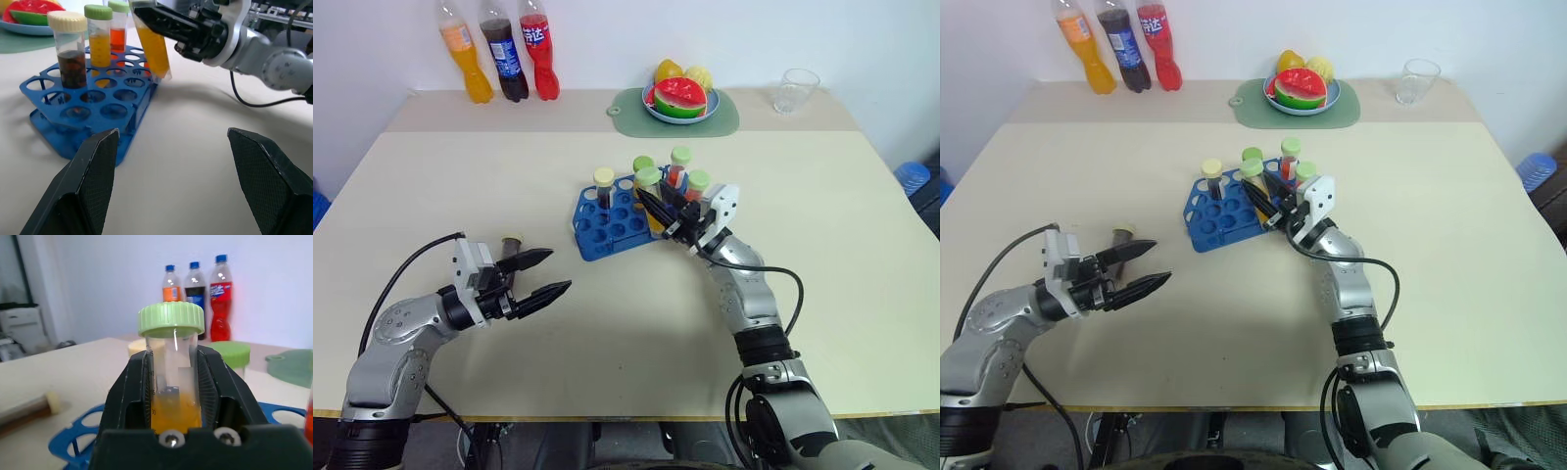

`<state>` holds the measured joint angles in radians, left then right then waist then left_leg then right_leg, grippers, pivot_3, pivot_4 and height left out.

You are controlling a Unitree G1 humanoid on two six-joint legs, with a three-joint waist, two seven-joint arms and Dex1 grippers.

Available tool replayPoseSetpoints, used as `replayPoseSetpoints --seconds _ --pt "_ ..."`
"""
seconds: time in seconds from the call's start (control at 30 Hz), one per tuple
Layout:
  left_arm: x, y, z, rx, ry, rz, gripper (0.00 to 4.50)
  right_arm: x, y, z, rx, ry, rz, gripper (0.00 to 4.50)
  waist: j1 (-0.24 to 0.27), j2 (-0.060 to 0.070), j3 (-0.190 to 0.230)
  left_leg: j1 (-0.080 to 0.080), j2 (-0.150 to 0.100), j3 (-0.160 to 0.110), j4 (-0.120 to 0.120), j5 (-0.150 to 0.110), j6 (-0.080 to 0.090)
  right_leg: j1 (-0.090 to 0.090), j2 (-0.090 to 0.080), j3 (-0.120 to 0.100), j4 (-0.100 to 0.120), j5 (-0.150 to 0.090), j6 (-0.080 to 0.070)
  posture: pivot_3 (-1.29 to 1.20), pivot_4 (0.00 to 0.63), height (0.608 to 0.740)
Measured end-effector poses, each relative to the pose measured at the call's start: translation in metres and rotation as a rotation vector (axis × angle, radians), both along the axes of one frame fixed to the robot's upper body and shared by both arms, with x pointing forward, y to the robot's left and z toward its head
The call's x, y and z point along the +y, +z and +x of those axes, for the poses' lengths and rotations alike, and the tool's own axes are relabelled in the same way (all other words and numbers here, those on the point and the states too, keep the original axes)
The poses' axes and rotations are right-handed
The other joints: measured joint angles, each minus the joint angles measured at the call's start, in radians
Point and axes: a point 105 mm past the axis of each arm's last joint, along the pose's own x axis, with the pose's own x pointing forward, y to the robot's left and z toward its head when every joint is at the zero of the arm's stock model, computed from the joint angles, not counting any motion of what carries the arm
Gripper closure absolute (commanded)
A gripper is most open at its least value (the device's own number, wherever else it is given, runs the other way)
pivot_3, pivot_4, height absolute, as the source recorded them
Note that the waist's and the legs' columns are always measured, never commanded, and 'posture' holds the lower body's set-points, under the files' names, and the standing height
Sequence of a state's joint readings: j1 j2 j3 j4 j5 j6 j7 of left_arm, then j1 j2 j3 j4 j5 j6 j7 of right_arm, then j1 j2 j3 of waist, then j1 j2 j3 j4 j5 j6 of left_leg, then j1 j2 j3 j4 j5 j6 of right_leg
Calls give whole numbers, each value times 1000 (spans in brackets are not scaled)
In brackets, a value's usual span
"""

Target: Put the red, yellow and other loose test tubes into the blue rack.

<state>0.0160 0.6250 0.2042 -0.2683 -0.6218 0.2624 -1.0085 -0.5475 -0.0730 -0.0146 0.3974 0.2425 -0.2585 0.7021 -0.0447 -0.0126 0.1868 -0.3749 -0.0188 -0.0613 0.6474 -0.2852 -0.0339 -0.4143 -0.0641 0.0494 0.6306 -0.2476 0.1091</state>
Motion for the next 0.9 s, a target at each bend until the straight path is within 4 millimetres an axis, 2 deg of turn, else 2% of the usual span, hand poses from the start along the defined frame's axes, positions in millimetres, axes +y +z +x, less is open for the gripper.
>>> replayPoseSetpoints --seconds 0.2,0.4,0.6,0.9 --pt "-1 2 -2 -2 10 4 834 2 1 7 -19 -19 25 3547 -2 0 0 1 0 0 0 0 0 0 1 0 1 0 -1 0 150 740" --pt "0 2 -1 -1 20 3 834 4 14 8 -43 -1 71 3547 -1 0 0 1 0 0 -1 0 0 0 1 0 1 0 -1 0 150 740" --pt "0 1 -2 2 21 3 834 7 19 14 -48 -11 93 3547 -1 0 0 1 0 0 -1 0 0 0 1 0 1 0 -1 0 150 740" --pt "1 0 -3 4 22 2 834 8 5 26 -39 -85 77 3547 -3 0 0 1 0 0 -1 0 0 0 1 0 1 0 -1 0 150 740"
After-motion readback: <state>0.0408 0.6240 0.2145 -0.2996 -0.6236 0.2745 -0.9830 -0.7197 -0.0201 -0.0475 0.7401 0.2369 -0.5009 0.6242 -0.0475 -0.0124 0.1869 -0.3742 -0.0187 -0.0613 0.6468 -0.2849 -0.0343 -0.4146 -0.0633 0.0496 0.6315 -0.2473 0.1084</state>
